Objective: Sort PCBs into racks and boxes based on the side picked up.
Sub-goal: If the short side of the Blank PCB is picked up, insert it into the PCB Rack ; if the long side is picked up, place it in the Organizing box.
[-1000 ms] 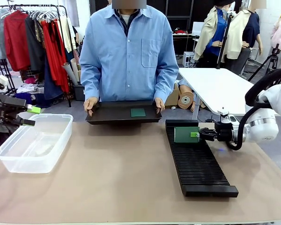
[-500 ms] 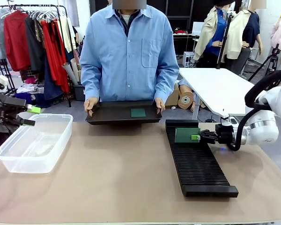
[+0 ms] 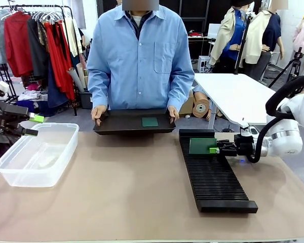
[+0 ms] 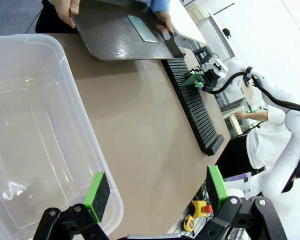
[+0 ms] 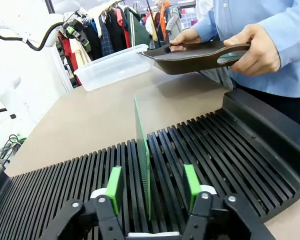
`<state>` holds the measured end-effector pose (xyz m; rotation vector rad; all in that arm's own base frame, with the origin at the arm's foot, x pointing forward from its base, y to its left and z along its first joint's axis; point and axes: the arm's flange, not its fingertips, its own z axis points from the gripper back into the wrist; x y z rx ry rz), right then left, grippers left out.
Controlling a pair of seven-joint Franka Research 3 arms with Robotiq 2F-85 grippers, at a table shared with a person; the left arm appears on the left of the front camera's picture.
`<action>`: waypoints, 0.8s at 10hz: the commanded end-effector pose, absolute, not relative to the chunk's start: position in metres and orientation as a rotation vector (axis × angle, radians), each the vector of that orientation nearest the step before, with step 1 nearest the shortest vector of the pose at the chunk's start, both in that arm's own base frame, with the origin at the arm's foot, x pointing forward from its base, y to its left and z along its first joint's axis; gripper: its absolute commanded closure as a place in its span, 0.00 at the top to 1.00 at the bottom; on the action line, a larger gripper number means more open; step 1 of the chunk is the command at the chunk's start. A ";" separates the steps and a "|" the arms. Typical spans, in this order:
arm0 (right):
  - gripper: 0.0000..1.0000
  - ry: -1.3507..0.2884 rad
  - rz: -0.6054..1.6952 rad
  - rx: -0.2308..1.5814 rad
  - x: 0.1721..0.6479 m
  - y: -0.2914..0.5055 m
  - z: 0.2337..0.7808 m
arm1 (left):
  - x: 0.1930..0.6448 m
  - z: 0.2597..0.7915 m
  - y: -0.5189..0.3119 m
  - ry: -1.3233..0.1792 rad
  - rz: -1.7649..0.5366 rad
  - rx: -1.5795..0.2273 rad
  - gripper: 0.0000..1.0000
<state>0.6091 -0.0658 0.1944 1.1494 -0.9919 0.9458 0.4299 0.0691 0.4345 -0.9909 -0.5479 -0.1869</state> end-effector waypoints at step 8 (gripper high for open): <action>1.00 -1.016 0.951 1.142 0.610 -0.075 0.208 | 0.428 0.435 0.069 -0.552 -0.188 -0.981 1.00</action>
